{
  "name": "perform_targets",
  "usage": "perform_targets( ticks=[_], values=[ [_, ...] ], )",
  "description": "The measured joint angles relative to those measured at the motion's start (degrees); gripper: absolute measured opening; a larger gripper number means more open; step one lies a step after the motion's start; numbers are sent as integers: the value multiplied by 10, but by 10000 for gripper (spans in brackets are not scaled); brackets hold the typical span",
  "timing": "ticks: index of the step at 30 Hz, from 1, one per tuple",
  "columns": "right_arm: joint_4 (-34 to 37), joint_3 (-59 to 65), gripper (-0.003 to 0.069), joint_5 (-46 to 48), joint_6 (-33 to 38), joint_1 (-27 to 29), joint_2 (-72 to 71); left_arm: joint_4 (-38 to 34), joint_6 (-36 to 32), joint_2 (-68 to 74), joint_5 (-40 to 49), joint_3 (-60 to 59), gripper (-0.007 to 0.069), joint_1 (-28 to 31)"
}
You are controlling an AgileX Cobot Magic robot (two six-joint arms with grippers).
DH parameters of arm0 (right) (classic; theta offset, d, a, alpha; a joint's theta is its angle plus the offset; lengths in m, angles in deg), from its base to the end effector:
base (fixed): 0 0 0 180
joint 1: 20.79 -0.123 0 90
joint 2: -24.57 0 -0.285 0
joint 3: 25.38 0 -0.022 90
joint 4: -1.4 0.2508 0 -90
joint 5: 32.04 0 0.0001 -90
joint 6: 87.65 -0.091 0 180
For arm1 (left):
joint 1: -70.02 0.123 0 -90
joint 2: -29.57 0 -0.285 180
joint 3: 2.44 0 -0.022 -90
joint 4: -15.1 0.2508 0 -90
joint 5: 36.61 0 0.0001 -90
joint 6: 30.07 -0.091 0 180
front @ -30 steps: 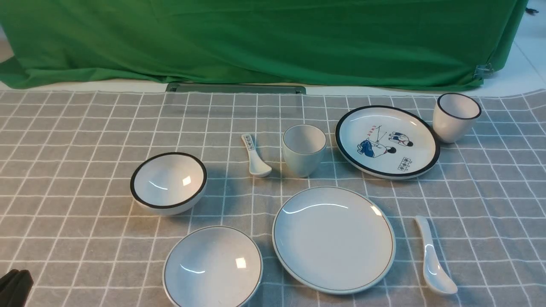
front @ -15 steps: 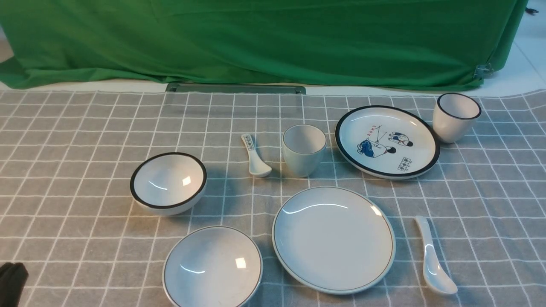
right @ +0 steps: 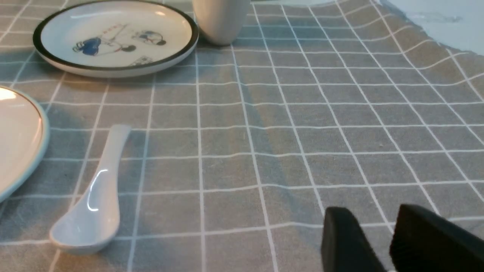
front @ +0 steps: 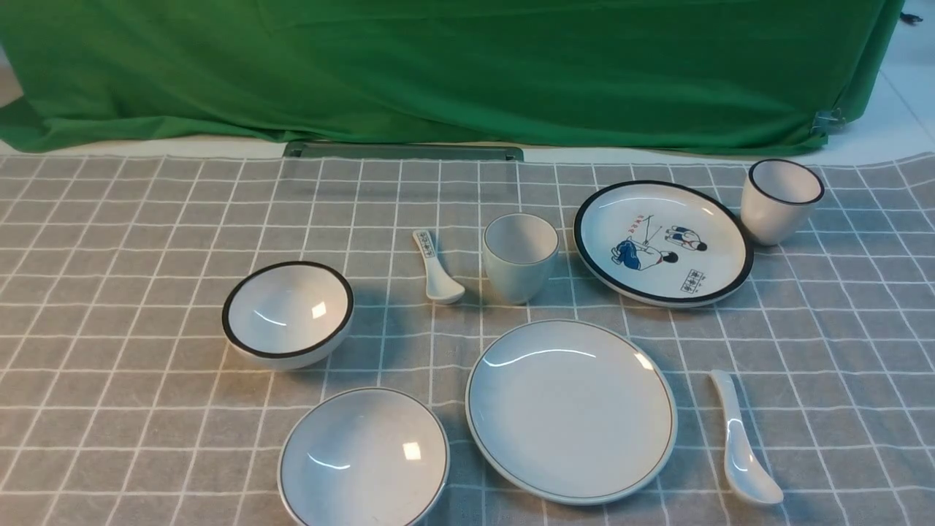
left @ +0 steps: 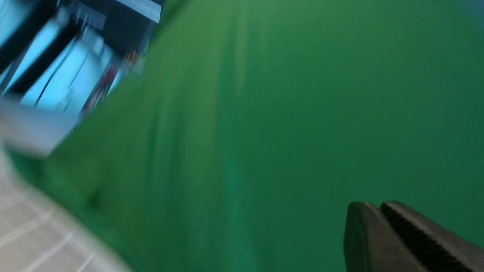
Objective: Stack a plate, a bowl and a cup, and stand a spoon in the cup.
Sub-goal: Use the left arm to grab a blue rice bowl
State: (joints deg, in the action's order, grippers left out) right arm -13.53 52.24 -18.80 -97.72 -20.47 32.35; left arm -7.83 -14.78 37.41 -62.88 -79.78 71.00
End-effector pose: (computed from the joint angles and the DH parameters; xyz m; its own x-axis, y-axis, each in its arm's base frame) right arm 0.0557 -0.0057 0.1906 -0.1473 -0.0772 -0.9861 0.0526 0.9949 -0.0857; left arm 0.0437 0.0164 0.2486 0.4936 -0.5715 -0.6556 0.1525 0.7990 -0.5817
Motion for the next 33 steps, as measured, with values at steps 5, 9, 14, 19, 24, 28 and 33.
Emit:
perform_targets(
  ticks=[5, 9, 14, 19, 24, 28, 33],
  values=[
    [64, 0, 242, -117, -92, 0, 0, 100, 75, 51, 143, 155, 17, 0],
    [87, 0, 242, -217, -178, 0, 0, 145, 55, 189, 391, 323, 17, 0],
    [90, 0, 242, -260, -192, 0, 0, 113, -86, 401, 683, 457, 17, 0],
    [93, 0, 240, -291, -196, 0, 0, 51, -202, 589, 779, 473, 17, 0],
    [88, -61, 124, -178, -234, -20, 17, 42, -228, 685, 775, 473, 4, -39],
    [88, -266, 28, 84, -110, -105, 150, 112, -145, 736, 751, 483, 1, -142],
    [87, -408, 23, 320, -22, -198, 320, 187, -86, 782, 744, 513, 1, -211]
  ],
)
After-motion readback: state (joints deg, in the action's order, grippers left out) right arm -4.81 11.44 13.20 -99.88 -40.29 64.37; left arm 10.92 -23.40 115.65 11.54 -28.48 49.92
